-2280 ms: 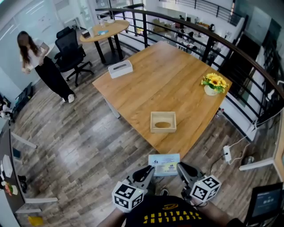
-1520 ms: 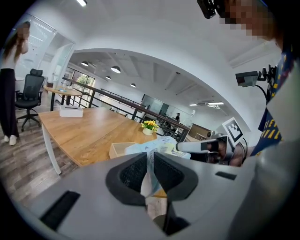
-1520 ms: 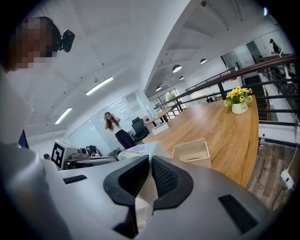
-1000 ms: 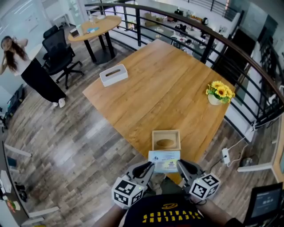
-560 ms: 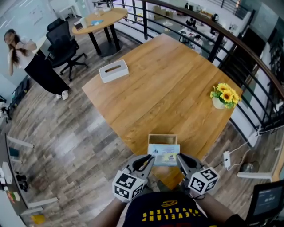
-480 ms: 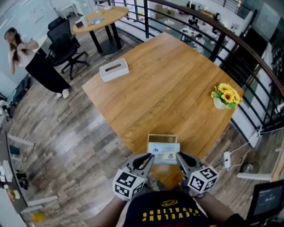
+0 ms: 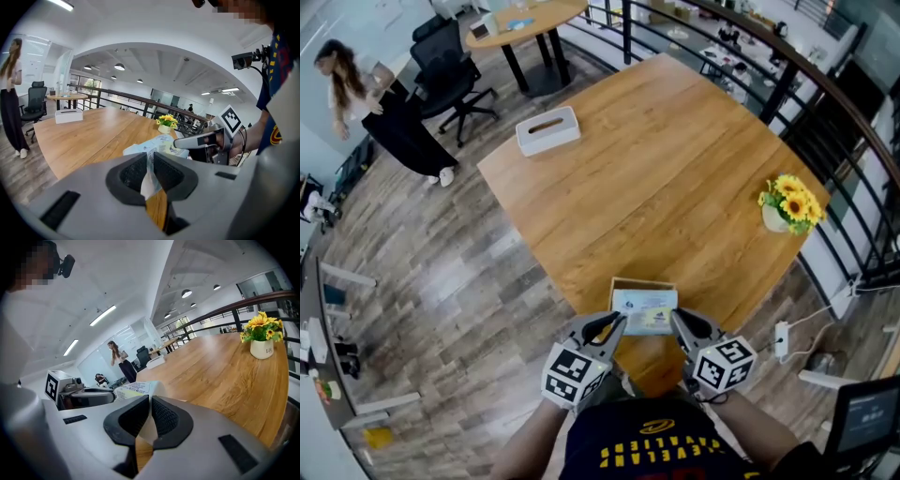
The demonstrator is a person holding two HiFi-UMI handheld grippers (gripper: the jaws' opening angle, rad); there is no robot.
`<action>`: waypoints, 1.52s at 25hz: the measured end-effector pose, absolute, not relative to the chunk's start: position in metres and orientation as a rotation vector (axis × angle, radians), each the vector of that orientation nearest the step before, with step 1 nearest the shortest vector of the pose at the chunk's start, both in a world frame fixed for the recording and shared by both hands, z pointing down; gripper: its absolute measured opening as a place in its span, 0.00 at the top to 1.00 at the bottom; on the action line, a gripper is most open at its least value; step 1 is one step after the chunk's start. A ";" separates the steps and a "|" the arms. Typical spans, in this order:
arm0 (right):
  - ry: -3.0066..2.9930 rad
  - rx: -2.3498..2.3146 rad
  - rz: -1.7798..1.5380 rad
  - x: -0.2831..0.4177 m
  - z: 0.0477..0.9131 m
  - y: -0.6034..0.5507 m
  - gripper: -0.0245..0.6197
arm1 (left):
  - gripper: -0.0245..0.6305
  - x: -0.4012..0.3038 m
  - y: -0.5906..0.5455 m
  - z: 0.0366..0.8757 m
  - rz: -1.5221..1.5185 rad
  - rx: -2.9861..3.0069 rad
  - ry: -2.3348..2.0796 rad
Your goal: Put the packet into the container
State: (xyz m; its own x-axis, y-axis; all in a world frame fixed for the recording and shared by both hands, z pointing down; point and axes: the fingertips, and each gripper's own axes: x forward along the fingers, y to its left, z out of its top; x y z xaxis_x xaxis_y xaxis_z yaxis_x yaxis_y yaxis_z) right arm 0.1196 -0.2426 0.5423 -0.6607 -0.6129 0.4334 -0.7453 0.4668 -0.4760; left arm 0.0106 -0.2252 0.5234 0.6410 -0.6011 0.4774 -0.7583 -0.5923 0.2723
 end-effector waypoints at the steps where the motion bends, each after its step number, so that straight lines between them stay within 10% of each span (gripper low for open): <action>1: -2.512 1.179 0.947 0.118 0.544 -0.244 0.92 | 0.89 0.010 -0.226 0.526 0.472 2.410 -1.065; 38: -2.272 1.244 0.889 0.115 0.624 -0.254 0.92 | 0.90 0.011 -0.245 0.620 0.901 2.446 -0.898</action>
State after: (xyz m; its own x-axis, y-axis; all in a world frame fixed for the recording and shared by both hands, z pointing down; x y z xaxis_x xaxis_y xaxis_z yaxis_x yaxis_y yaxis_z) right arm 0.1151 -0.2544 0.6241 -0.5241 -0.5962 0.6081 -0.8506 0.4016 -0.3394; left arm 0.0109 -0.2445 0.6202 0.5898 -0.4343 0.6808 -0.6793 -0.7227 0.1275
